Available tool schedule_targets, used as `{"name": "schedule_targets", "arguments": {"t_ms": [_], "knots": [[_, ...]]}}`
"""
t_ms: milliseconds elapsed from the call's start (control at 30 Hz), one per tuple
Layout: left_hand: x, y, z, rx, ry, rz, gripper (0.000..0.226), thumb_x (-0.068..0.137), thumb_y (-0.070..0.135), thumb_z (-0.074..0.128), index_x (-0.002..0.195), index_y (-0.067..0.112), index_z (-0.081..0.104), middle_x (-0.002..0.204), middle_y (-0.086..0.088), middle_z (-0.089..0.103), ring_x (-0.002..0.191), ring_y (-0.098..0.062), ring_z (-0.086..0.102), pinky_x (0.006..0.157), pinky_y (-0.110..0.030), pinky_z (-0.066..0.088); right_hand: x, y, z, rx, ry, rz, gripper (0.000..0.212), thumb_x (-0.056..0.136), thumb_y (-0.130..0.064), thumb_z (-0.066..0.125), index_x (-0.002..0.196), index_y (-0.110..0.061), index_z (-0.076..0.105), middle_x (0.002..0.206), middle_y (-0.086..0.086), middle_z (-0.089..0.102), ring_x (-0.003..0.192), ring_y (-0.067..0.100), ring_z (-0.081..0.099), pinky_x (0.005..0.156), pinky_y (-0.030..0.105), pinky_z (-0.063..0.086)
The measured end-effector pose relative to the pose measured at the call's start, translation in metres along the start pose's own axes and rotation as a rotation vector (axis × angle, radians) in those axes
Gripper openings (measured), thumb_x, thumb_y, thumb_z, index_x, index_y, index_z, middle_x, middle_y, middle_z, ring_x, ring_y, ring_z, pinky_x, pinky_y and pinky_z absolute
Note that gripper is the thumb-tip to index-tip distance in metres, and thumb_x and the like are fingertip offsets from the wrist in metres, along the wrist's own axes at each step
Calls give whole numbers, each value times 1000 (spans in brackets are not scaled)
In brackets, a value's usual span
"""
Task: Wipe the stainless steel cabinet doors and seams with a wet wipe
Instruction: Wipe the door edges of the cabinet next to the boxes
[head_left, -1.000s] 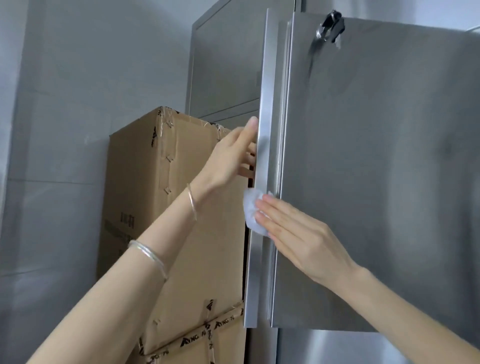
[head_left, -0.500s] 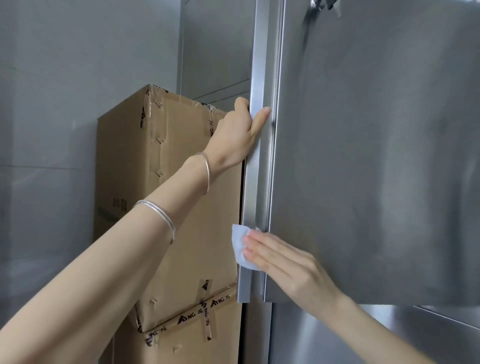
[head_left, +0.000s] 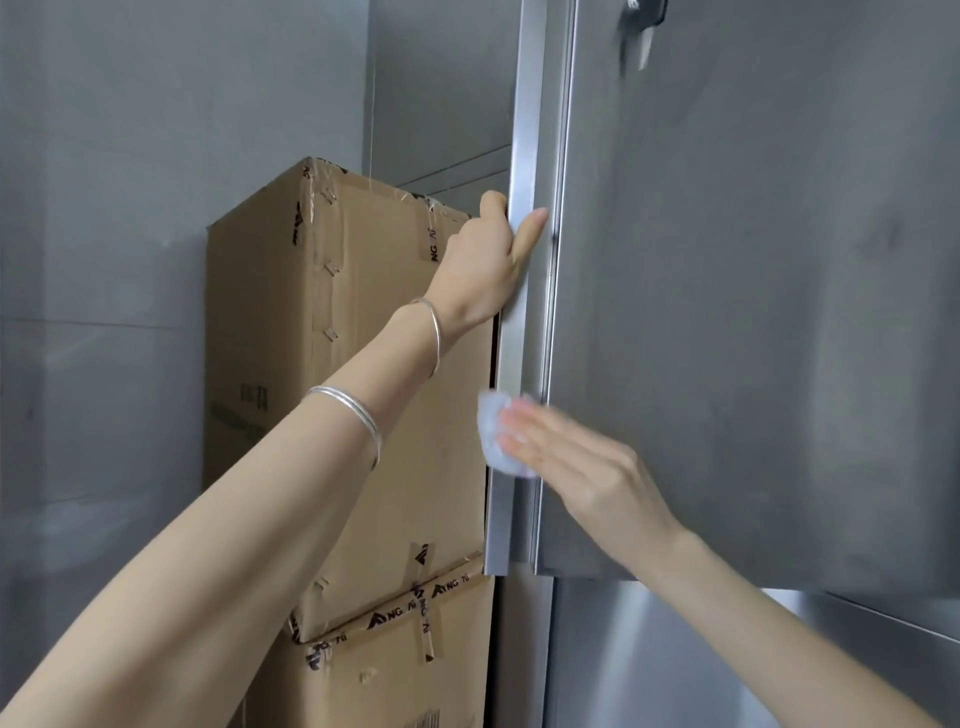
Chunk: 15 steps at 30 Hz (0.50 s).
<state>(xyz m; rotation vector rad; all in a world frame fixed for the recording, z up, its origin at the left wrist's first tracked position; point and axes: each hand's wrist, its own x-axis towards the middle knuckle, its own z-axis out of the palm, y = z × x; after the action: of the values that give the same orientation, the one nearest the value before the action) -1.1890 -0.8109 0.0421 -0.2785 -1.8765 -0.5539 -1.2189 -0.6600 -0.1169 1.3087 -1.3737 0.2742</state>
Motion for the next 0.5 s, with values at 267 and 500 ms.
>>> {"name": "schedule_targets", "arguments": {"t_ms": [267, 500], "knots": [[-14, -1, 5, 46, 26, -51, 39, 101, 42, 37, 73, 18, 27, 60, 4, 37, 55, -14, 36, 59, -35, 11, -74, -39, 15, 75, -135, -123, 25, 82, 6, 66, 106, 2, 69, 117, 12, 65, 117, 24, 57, 90, 36, 52], [-19, -4, 14, -13, -14, -104, 36, 102, 43, 32, 88, 10, 31, 69, -4, 46, 72, -37, 45, 62, -36, 20, -20, -10, -8, 165, 122, 172, 25, 98, -12, 50, 99, 1, 72, 107, 8, 68, 105, 20, 62, 92, 26, 49]]}}
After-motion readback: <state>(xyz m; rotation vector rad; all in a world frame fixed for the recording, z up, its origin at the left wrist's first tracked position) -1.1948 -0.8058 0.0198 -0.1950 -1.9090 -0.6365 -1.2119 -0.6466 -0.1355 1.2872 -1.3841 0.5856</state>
